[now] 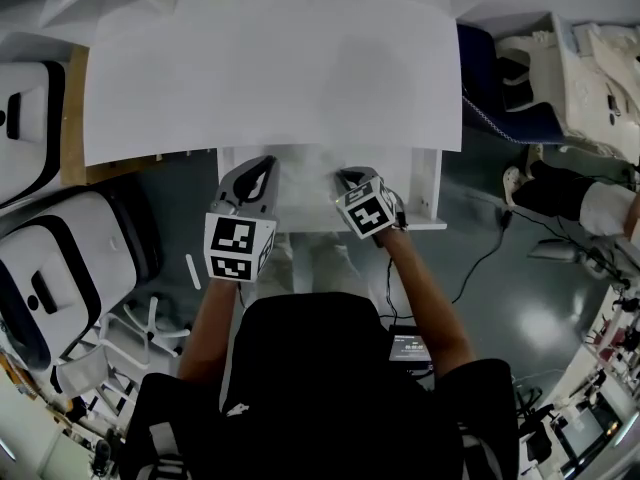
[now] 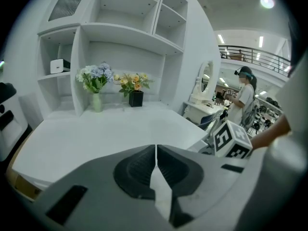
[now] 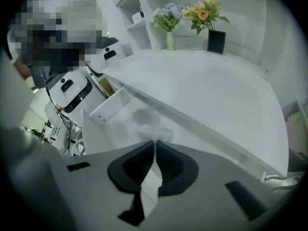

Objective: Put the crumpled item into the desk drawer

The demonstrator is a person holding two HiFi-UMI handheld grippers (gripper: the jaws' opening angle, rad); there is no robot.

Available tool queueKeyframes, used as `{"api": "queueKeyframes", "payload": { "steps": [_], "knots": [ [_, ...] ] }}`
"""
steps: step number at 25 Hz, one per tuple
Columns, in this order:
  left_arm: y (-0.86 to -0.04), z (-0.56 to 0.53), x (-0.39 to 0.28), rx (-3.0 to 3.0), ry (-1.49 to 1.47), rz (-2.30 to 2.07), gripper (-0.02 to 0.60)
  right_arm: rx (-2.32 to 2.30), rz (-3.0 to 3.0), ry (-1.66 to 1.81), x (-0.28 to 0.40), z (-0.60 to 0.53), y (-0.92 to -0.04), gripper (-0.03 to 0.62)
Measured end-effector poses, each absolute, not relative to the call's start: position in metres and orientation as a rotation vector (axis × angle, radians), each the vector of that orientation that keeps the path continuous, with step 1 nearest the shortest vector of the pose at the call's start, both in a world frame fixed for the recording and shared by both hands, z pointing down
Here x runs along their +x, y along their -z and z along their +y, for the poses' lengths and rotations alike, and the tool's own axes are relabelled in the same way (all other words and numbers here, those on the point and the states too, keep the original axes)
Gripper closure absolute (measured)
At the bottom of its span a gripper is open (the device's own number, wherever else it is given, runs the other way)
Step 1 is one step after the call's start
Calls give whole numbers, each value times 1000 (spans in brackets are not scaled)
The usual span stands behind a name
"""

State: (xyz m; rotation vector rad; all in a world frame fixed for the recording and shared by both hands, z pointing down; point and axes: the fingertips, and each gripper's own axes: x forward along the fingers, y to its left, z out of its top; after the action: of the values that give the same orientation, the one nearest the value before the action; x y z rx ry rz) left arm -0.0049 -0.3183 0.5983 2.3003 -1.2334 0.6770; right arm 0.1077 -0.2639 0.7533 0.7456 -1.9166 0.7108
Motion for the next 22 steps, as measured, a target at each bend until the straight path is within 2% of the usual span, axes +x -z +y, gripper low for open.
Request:
{"api": "queueKeyframes", "payload": {
  "steps": [22],
  "knots": [
    [-631, -318, -4, 2273, -745, -1225, 571, 659, -1783, -755, 116, -251, -830, 580]
  ]
}}
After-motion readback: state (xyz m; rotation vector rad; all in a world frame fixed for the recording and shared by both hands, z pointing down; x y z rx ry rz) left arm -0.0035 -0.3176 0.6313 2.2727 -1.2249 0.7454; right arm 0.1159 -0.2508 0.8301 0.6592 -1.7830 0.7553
